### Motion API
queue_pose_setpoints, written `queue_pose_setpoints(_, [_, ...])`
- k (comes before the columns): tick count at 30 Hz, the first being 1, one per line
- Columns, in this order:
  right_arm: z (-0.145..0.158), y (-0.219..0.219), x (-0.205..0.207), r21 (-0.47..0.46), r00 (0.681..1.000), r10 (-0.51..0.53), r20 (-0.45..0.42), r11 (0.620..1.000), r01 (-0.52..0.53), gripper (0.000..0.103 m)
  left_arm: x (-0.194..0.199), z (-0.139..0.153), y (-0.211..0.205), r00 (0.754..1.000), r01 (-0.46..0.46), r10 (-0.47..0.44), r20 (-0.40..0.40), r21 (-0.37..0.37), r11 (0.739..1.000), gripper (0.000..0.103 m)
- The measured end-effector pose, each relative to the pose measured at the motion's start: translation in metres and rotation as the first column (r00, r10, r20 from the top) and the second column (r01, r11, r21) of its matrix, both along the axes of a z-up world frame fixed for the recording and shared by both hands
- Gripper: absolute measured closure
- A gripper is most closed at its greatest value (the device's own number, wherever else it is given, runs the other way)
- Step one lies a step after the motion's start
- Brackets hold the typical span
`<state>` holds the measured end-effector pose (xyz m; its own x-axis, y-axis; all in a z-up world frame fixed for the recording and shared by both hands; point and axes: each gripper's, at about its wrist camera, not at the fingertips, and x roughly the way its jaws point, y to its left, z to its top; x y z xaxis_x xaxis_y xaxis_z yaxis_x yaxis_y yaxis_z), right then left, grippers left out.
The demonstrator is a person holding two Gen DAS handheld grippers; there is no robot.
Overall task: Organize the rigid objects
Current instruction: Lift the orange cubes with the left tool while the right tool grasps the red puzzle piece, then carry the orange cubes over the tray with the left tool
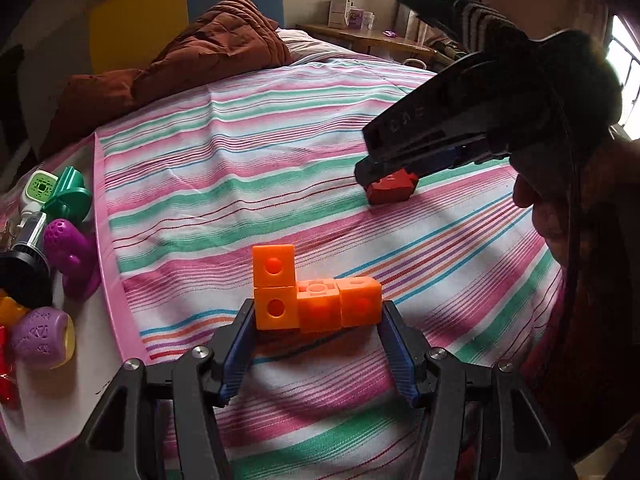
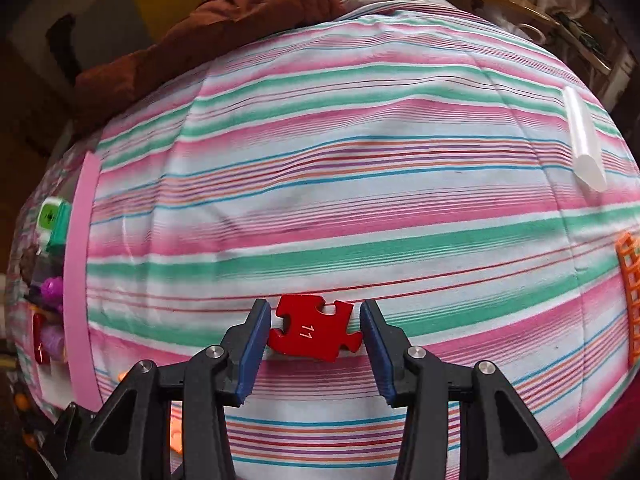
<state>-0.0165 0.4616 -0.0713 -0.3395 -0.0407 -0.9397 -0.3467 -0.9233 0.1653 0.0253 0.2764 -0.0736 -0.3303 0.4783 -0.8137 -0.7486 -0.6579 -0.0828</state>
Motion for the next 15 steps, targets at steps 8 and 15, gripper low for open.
queue_pose_setpoints(8, [-0.006,-0.036,-0.005,0.154,0.988,0.145,0.051,0.976,-0.151,0.052,0.005,0.004,-0.019,0.999,-0.033,0.033,-0.004,-0.01,0.999,0.043])
queue_pose_setpoints(15, [-0.006,-0.033,-0.003,0.16,0.989,0.141,0.045,0.976,-0.146,0.054,0.003,0.014,-0.034,0.997,-0.074,0.074,-0.004,-0.001,0.997,0.043])
